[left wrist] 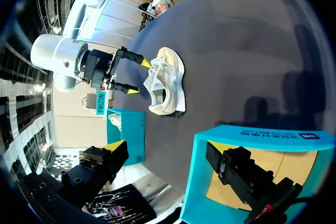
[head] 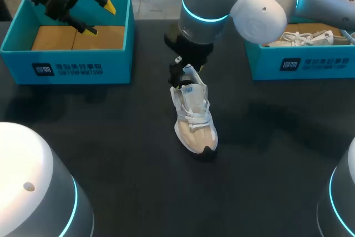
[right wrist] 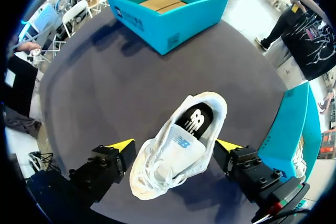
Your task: Take the shoe out of the shoebox, open the shoe tongue, remove and reinsert the insole, then place the shoe into the shoebox
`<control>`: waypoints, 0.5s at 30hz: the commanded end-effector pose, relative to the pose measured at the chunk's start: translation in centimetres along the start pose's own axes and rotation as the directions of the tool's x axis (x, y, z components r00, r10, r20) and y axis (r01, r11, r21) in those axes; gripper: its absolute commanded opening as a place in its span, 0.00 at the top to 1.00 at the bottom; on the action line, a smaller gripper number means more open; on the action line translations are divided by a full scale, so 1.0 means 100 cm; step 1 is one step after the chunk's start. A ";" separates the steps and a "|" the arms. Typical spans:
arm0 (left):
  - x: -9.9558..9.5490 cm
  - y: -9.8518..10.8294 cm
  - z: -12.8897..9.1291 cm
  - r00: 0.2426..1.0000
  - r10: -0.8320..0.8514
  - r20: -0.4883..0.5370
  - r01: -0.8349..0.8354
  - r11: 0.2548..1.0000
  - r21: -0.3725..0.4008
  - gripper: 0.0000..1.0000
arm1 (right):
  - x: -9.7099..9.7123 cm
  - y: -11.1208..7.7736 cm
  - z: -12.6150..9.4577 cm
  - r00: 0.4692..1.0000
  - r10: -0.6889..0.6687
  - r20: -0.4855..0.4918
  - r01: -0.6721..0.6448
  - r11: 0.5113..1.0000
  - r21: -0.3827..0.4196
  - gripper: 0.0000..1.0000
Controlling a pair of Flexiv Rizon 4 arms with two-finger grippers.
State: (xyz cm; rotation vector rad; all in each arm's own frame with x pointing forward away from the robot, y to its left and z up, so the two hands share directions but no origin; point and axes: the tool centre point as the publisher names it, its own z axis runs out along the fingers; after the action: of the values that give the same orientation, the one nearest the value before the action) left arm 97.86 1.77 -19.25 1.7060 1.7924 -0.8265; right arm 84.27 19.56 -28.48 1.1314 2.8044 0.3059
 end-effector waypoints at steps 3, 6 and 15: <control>0.000 0.000 -0.001 1.000 0.000 -0.003 0.000 1.000 0.000 0.00 | -0.011 0.001 -0.006 0.992 -0.125 0.018 0.123 0.989 0.080 0.00; 0.000 0.000 -0.001 1.000 0.000 -0.003 0.000 1.000 0.000 0.00 | -0.023 0.004 -0.008 0.976 -0.217 0.008 0.215 0.971 0.104 0.00; 0.000 0.000 -0.001 1.000 0.000 -0.003 0.000 1.000 0.000 0.00 | -0.057 0.031 0.000 0.877 -0.481 -0.002 0.475 0.865 0.160 0.00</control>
State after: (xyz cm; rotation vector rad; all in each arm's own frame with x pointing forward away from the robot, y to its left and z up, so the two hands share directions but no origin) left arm 97.86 1.77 -19.25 1.7060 1.7924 -0.8264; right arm 88.99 16.94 -27.16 0.5261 2.9489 0.0981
